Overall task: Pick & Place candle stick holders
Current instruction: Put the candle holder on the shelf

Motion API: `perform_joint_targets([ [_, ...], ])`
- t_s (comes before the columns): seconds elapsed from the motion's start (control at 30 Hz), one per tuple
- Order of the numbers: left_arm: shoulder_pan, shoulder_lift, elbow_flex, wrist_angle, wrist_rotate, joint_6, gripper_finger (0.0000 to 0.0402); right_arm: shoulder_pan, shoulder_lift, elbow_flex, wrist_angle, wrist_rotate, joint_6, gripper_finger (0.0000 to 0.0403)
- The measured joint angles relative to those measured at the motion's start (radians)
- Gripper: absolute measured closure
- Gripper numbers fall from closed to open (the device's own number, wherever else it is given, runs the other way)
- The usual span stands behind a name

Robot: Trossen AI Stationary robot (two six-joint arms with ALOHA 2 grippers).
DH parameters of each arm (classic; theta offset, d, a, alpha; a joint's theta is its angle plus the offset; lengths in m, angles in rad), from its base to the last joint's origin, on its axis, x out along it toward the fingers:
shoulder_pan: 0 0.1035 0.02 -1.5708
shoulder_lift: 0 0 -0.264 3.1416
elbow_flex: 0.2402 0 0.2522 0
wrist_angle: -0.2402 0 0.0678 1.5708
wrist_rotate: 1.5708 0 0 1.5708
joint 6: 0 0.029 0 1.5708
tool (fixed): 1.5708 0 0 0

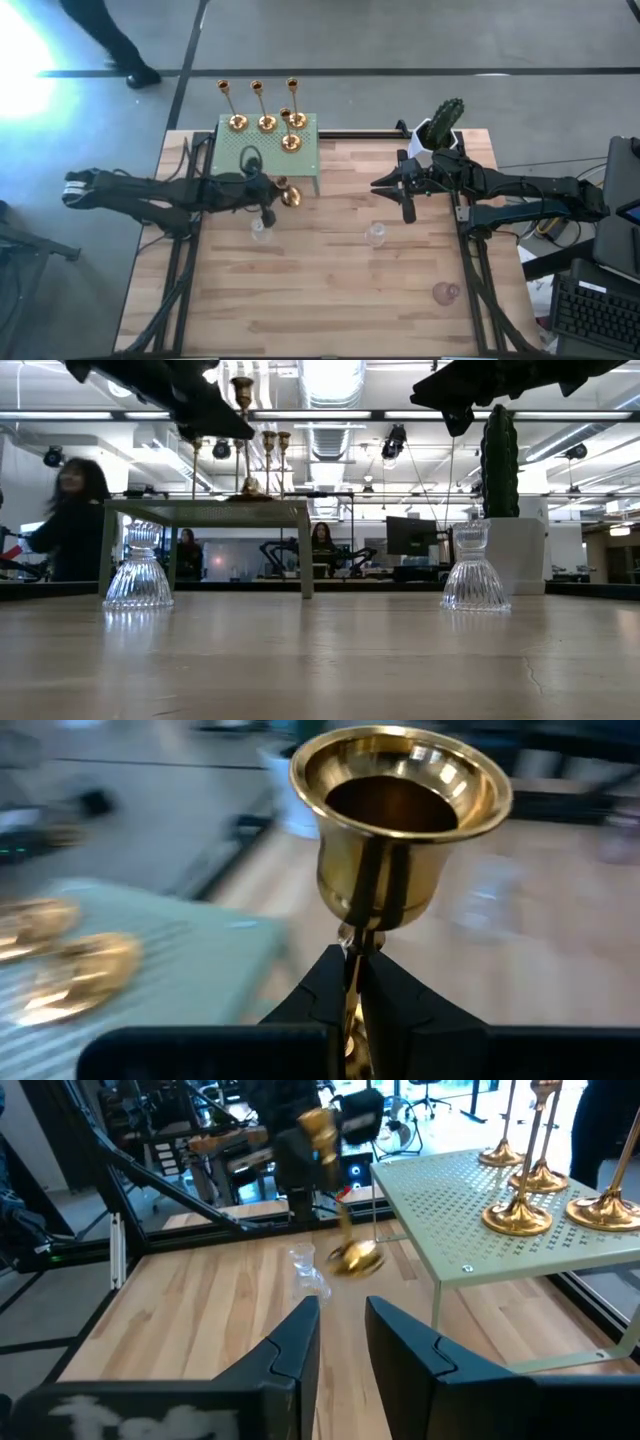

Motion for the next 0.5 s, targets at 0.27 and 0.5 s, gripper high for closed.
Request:
perform_joint_targets([
  [0.27,0.002,-0.066,0.000,-0.031,-0.329,-0.026,0.0383,0.000,0.000,0.000,0.000,0.000,0.000,0.0338],
  [0.5,0.048,-0.105,0.040,-0.123,-0.363,-0.129,0.0383,0.000,0.000,0.000,0.000,0.000,0.000,0.0335],
])
